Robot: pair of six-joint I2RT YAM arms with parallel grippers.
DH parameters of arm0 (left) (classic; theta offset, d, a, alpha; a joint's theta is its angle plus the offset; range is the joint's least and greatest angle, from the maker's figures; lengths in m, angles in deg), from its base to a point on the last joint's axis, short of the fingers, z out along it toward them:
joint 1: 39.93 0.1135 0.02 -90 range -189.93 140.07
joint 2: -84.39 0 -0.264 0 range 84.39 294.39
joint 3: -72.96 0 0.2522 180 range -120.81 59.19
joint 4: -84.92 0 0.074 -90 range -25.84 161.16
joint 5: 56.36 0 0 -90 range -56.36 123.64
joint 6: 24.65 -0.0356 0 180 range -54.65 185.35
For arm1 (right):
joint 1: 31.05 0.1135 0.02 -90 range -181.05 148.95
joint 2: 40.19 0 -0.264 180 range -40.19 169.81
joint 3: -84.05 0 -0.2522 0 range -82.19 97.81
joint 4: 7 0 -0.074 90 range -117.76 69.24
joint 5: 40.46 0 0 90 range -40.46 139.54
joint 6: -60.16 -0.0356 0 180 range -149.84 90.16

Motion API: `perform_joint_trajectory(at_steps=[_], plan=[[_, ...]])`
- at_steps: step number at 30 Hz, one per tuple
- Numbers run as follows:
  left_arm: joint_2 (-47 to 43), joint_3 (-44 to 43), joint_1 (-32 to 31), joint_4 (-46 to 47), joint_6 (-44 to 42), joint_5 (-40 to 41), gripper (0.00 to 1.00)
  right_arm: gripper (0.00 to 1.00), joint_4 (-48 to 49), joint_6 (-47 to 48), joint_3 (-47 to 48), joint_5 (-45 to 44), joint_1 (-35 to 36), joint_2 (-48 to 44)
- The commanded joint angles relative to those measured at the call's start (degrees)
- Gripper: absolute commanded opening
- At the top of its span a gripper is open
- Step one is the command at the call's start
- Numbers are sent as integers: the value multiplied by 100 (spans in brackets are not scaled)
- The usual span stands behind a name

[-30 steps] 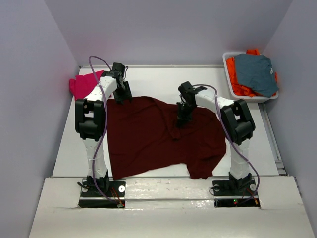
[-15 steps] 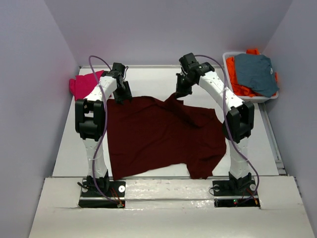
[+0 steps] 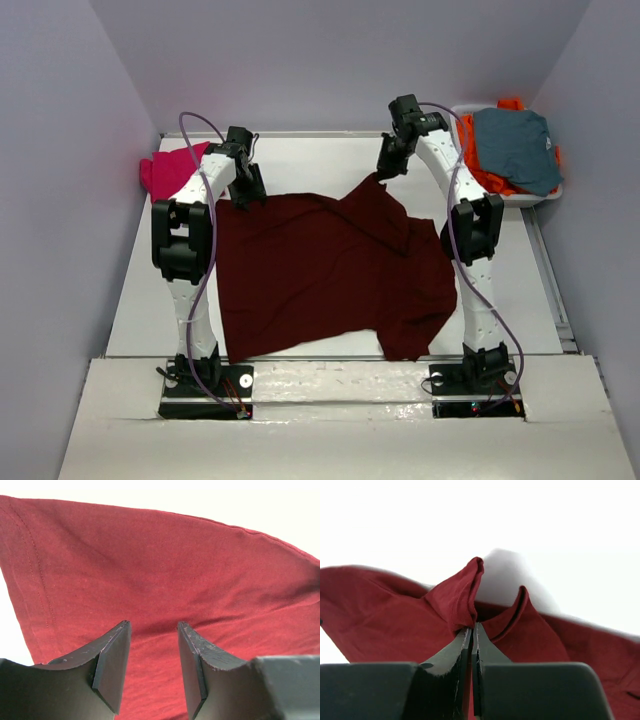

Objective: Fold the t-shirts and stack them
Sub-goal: Fold the tshirt

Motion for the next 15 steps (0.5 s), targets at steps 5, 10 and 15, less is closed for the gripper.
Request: perform_joint_trajectory(at_steps=[5, 10, 15], plan=[[-406, 155, 36, -100, -43, 118, 53, 7, 439, 341, 701, 190, -341, 253], [-397, 164, 36, -144, -43, 154, 53, 7, 834, 500, 789, 208, -517, 193], [-389, 93, 36, -223, -34, 198, 53, 7, 1309, 649, 833, 85, -570, 17]])
